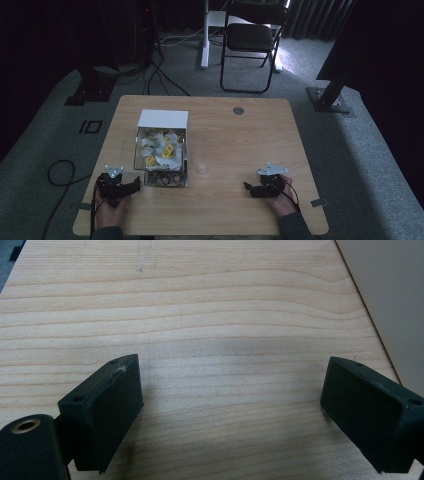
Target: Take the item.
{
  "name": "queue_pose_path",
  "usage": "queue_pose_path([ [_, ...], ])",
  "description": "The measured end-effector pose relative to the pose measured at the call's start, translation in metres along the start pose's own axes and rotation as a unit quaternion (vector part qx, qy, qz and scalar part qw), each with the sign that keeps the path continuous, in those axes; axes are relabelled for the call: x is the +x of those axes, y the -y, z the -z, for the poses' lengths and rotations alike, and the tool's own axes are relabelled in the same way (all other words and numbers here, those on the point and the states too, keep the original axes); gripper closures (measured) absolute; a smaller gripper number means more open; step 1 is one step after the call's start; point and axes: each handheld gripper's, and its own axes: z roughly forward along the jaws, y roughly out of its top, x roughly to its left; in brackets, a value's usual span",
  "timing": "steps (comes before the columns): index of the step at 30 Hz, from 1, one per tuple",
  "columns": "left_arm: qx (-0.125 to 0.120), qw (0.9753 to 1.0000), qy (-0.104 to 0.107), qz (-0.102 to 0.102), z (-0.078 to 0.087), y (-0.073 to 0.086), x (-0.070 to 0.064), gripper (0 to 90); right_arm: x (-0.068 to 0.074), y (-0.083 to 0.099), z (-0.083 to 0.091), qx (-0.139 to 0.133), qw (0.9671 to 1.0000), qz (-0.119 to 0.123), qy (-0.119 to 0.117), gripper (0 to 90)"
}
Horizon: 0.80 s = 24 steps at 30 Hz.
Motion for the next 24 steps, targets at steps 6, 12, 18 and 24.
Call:
queue_pose_path([
  [6, 0.0, 1.0, 0.001, -0.001, 0.0, 0.0, 0.0, 10.4, 0.0, 0.0, 0.001, -0.001, 1.0, -0.003, 0.001, 22.1],
  [12, -0.002, 1.0, 0.003, -0.001, 0.001, 0.001, 0.0, 10.4, 0.001, -0.003, 0.0, 0.0, 0.9999, -0.016, 0.006, 25.6],
  [18, -0.001, 1.0, 0.003, -0.002, 0.001, 0.001, 0.0, 10.4, 0.007, -0.008, 0.003, -0.009, 0.9997, -0.021, -0.005, 28.2],
  [24, -0.001, 1.0, 0.003, -0.003, 0.001, 0.001, 0.0, 10.4, 0.021, -0.019, 0.009, -0.027, 0.9995, -0.005, -0.014, 31.8],
])
